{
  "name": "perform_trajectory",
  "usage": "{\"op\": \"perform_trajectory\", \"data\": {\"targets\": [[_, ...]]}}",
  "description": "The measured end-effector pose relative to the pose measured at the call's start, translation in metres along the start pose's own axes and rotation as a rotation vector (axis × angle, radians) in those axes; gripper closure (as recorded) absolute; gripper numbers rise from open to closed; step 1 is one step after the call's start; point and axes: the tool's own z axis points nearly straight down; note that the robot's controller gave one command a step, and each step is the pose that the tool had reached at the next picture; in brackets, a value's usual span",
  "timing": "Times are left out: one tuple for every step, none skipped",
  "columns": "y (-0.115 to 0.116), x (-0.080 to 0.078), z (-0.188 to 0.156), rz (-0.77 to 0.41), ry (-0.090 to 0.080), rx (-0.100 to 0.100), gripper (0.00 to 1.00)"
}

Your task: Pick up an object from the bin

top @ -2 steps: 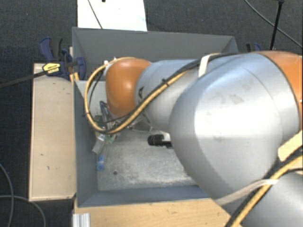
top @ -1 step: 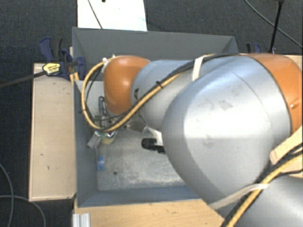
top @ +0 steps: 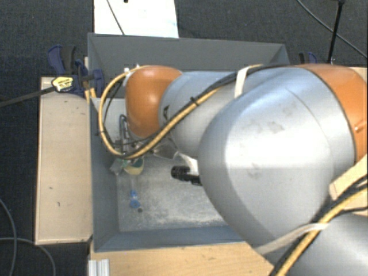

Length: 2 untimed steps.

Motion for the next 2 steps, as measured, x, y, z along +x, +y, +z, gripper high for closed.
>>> {"op": "perform_trajectory", "data": {"targets": [[0.002,-0.001,-0.047,-0.007,0.004,0.010,1.00],[0.003,-0.002,-0.063,-0.013,0.004,0.012,1.00]]}}
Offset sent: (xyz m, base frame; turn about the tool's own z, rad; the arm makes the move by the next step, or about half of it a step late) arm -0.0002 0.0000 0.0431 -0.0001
